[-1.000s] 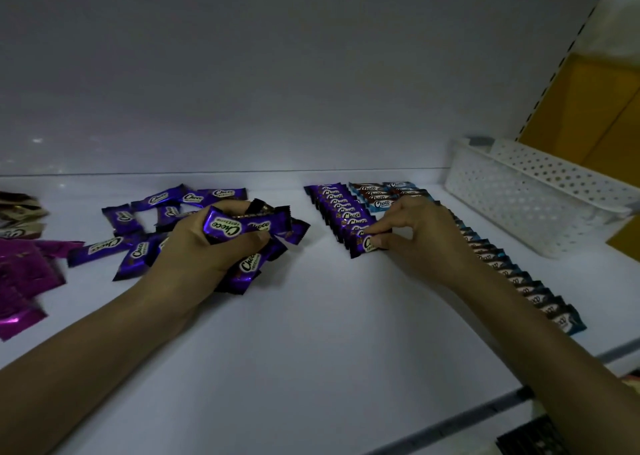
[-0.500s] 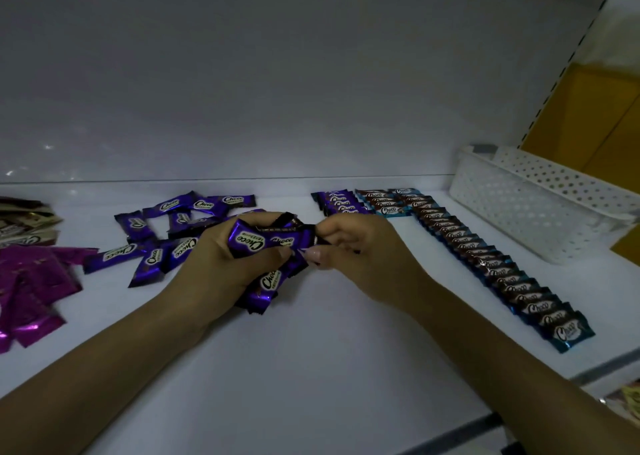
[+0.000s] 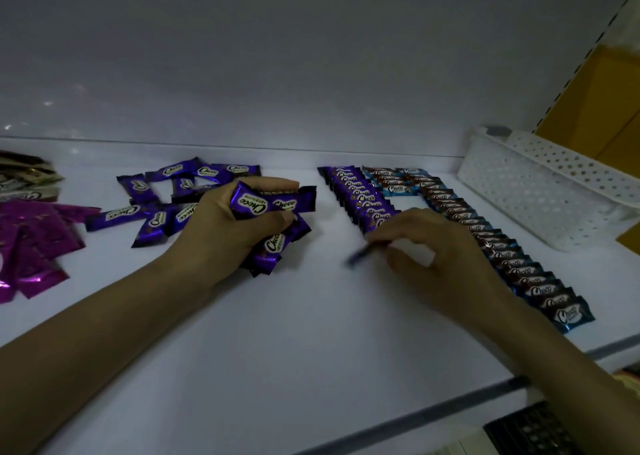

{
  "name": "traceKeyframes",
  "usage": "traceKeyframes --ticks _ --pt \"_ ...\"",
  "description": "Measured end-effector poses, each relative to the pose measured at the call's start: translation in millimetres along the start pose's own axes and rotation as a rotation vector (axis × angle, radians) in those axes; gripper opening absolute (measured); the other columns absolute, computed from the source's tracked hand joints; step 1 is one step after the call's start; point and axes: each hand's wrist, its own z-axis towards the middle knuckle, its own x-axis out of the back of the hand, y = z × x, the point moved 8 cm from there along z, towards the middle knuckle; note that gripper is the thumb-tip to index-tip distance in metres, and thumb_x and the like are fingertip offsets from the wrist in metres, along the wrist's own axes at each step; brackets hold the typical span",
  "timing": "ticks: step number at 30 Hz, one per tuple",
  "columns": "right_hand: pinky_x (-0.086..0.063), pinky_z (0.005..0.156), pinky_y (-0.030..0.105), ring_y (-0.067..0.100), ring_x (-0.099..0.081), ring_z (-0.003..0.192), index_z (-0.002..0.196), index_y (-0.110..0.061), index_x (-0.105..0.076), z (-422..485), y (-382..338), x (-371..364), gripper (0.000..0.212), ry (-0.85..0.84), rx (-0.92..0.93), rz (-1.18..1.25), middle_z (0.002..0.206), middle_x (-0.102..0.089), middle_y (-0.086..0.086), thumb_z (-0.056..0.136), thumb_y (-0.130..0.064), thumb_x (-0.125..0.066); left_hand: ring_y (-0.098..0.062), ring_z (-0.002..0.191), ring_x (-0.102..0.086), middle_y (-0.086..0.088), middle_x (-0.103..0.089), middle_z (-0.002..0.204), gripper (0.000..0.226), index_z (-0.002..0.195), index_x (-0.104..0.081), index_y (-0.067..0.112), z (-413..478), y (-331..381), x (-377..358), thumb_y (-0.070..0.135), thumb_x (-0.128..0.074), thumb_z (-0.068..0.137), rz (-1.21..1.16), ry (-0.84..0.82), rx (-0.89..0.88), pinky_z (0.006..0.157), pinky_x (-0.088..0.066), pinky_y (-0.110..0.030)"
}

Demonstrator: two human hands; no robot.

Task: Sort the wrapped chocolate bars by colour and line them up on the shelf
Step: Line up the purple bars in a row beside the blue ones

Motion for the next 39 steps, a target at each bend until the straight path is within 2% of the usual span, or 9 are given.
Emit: traceKeyframes --ticks 4,7,11,16,21,24,28,31,39 --pt "-0.050 0.080 0.052 0.025 -0.063 0.100 0.108 -0.017 -0.072 -19.9 1.4 -10.5 0.033 -0.135 0.034 -0.092 0.108 -0.067 0.003 0.076 -0.014 -0.065 -0.006 0.073 -0.070 0.011 -0.075 0.083 0.032 0.099 -0.070 0.027 -1.2 0.9 -2.5 0.002 -0.070 0.079 0.037 -0.013 -0.019 0.063 -0.054 -0.014" --pt "-0.049 0.083 0.048 0.019 -0.062 0.101 0.108 -0.018 -0.071 -21.1 -0.7 -9.8 0.029 -0.120 0.009 -0.051 0.108 -0.066 -0.001 0.080 -0.025 -0.066 -0.006 0.074 -0.071 0.010 -0.075 0.087 0.032 0.099 -0.069 0.028 -1.8 0.6 -2.4 0.002 -0.070 0.080 0.043 -0.021 -0.018 0.062 -0.054 -0.014" --pt "-0.037 0.090 0.024 0.008 -0.054 0.102 0.123 -0.025 -0.060 -15.5 -10.3 -14.2 0.037 -0.146 -0.020 -0.091 0.110 -0.064 -0.008 0.088 -0.033 -0.055 -0.009 0.079 -0.072 0.008 -0.075 0.092 0.033 0.102 -0.069 0.028 -1.7 -1.6 -1.6 0.005 -0.071 0.078 0.039 -0.024 -0.006 0.064 -0.055 -0.015" --pt "-0.039 0.077 0.026 0.015 -0.053 0.091 0.135 -0.018 -0.052 -10.3 -35.2 -28.4 0.044 -0.366 0.157 -0.224 0.109 -0.061 0.000 0.091 -0.017 -0.051 -0.011 0.081 -0.072 0.010 -0.075 0.091 0.033 0.101 -0.070 0.030 -0.6 -3.1 -1.3 0.006 -0.072 0.078 0.034 -0.030 -0.016 0.065 -0.056 -0.017" --pt "-0.037 0.064 0.016 0.007 -0.048 0.073 0.104 -0.016 -0.071 0.7 -36.7 -14.7 0.022 -0.240 0.126 -0.171 0.094 -0.051 -0.004 0.084 -0.009 -0.066 -0.010 0.079 -0.072 0.009 -0.075 0.089 0.033 0.101 -0.071 0.030 1.0 -4.3 -0.8 0.007 -0.073 0.076 0.035 -0.025 -0.021 0.064 -0.055 -0.016" --pt "-0.043 0.066 0.021 0.007 -0.056 0.073 0.104 -0.016 -0.073 -2.9 -30.6 -12.0 0.025 -0.214 0.092 -0.070 0.089 -0.062 -0.006 0.082 -0.010 -0.061 -0.008 0.077 -0.072 0.010 -0.075 0.088 0.033 0.101 -0.070 0.029 1.2 -2.7 -1.0 0.006 -0.072 0.078 0.051 -0.023 -0.037 0.062 -0.054 -0.015" --pt "-0.049 0.084 0.018 0.009 -0.067 0.093 0.104 -0.014 -0.071 -10.8 -8.6 -4.4 0.030 -0.147 -0.152 0.328 0.102 -0.072 0.001 0.091 0.004 -0.052 -0.005 0.076 -0.071 0.014 -0.074 0.087 0.033 0.100 -0.070 0.029 0.4 -0.7 -2.0 0.004 -0.071 0.078 0.057 -0.035 -0.053 0.060 -0.053 -0.013" --pt "-0.049 0.075 0.017 0.010 -0.067 0.082 0.107 -0.008 -0.067 -13.3 10.5 0.2 0.030 -0.087 -0.373 0.679 0.095 -0.073 0.009 0.089 0.010 -0.049 -0.005 0.077 -0.071 0.014 -0.074 0.089 0.033 0.100 -0.070 0.028 0.2 -0.9 -1.7 0.004 -0.071 0.077 0.046 -0.032 -0.052 0.061 -0.053 -0.013" --pt "-0.046 0.062 0.008 -0.004 -0.062 0.062 0.081 -0.015 -0.067 -2.4 37.9 20.5 0.020 -0.047 -0.377 0.344 0.068 -0.069 -0.012 0.075 0.003 -0.072 0.001 0.072 -0.069 0.023 -0.072 0.081 0.033 0.100 -0.069 0.027 -0.2 -0.4 -2.9 0.004 -0.070 0.076 0.045 -0.027 -0.055 0.058 -0.051 -0.010"
